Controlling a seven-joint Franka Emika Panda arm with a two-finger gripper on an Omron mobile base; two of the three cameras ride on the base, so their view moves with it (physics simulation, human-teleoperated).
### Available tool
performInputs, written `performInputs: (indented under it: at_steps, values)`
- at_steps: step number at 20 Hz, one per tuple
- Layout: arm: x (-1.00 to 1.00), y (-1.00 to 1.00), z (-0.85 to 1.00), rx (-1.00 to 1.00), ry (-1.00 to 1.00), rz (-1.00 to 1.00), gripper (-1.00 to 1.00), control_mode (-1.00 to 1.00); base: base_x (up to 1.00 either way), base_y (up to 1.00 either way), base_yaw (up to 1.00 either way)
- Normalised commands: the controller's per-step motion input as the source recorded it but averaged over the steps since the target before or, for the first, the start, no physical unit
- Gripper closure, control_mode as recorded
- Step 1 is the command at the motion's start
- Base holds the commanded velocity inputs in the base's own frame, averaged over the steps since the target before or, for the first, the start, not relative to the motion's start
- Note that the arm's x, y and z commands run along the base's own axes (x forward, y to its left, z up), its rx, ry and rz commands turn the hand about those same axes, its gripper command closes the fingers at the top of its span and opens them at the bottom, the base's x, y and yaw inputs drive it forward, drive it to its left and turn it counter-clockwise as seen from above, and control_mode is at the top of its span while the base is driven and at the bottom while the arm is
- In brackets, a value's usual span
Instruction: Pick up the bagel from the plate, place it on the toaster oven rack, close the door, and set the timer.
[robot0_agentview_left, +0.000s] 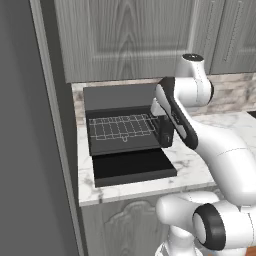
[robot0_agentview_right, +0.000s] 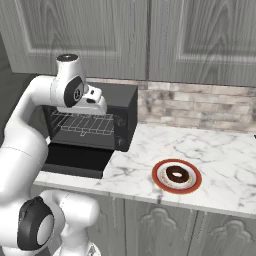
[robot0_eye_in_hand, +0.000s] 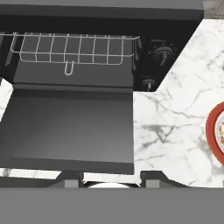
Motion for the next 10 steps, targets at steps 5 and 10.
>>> performInputs:
  at_steps: [5, 10]
  values:
    - [-0.05, 0.00, 0.00, 0.00, 0.00, 0.00, -1.00, -1.00, 0.00, 0.00, 0.00]
    - [-0.40, 0.07, -0.03, 0.00, -0.01, 0.00, -1.00, -1.00, 0.00, 0.00, 0.00]
